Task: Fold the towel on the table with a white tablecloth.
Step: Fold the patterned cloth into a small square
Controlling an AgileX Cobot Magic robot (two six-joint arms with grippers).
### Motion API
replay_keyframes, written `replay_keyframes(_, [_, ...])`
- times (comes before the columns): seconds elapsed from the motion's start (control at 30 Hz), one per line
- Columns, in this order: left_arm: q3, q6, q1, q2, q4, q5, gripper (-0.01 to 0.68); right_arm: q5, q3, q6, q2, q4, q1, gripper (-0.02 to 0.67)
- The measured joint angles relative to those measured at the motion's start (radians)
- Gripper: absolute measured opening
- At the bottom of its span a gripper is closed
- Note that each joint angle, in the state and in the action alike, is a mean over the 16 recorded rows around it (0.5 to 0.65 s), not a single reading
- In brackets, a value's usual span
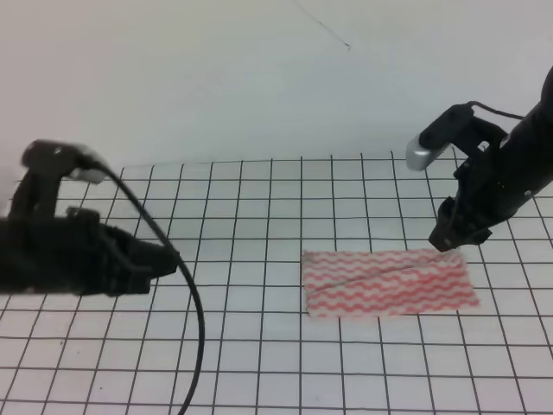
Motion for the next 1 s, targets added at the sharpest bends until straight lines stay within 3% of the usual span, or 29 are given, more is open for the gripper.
replay_keyframes(0.2, [-0.185,0.001,-0.049,0.19,0.099,0.059,0.037,0.024,-0.002,-0.093,0.0,0.044,0.0,0.335])
replay_keyframes(0.6, [-0.525,-0.066,-0.248,0.535,0.296,-0.007,0.116,0.023,-0.002,-0.113,0.0,0.101,0.0,0.336])
replay_keyframes(1.0, [-0.794,-0.054,-0.338,0.824,0.31,0.034,0.115,0.061,-0.002,-0.1,0.0,0.123,0.0,0.336])
